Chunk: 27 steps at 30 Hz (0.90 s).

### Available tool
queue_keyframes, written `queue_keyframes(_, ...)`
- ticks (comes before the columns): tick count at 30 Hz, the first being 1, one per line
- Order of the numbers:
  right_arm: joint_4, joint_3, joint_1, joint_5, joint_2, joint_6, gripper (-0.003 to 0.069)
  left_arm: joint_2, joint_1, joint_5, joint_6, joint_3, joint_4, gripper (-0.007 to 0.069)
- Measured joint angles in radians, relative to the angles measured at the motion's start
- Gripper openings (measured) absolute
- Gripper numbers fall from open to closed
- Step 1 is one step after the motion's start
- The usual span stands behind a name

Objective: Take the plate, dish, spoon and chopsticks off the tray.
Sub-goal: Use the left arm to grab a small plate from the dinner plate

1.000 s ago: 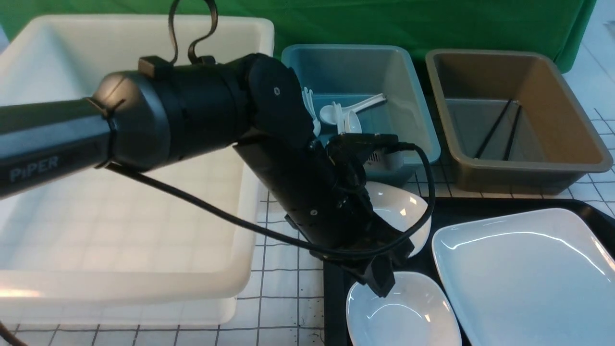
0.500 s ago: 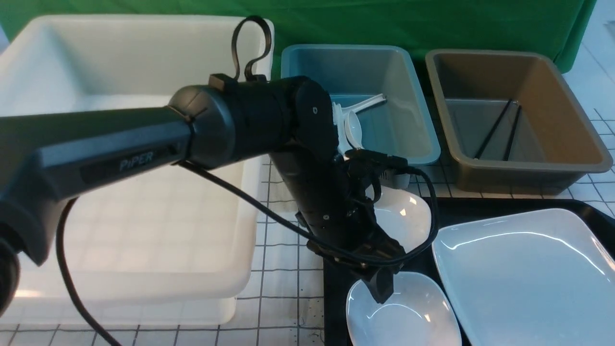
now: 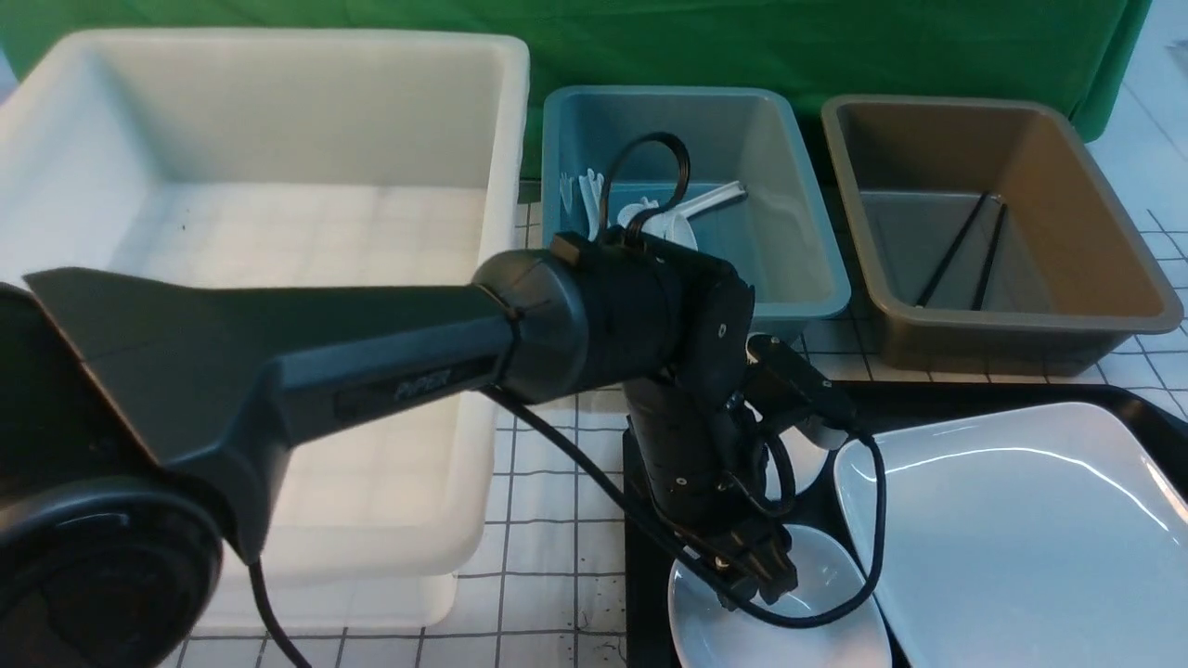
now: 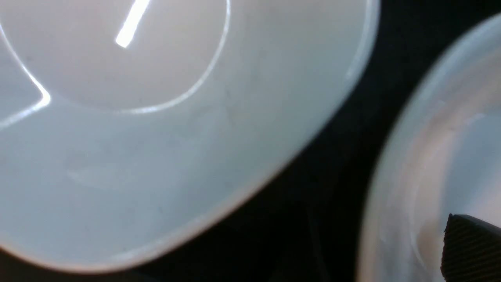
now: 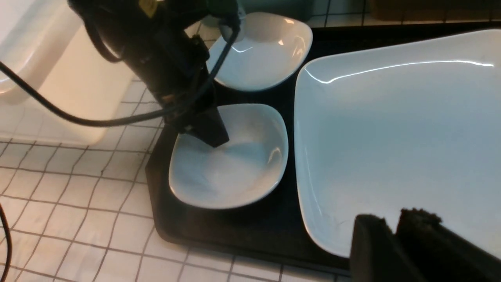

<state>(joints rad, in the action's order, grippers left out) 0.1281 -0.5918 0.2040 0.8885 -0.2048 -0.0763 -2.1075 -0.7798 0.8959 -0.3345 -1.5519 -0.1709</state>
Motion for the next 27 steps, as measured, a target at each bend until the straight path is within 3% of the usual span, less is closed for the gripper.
queue_keyframes(15,0.000,0.000,0.000,0.043,0.000,0.000,0.0154,-0.033,-0.001,-0.042,-0.007,-0.016,-0.042,0.0430)
queue_keyframes(19,0.000,0.000,0.000,0.055,0.000,0.000,0.0160,-0.035,-0.001,-0.002,-0.055,-0.017,-0.078,0.0344)
queue_keyframes(24,0.000,0.000,0.000,0.081,0.000,0.000,0.0166,-0.035,0.007,0.054,-0.058,-0.017,-0.118,0.0154)
queue_keyframes(27,0.000,0.000,0.000,0.104,0.000,0.000,0.0167,-0.031,0.011,0.066,-0.056,-0.017,-0.131,0.0132)
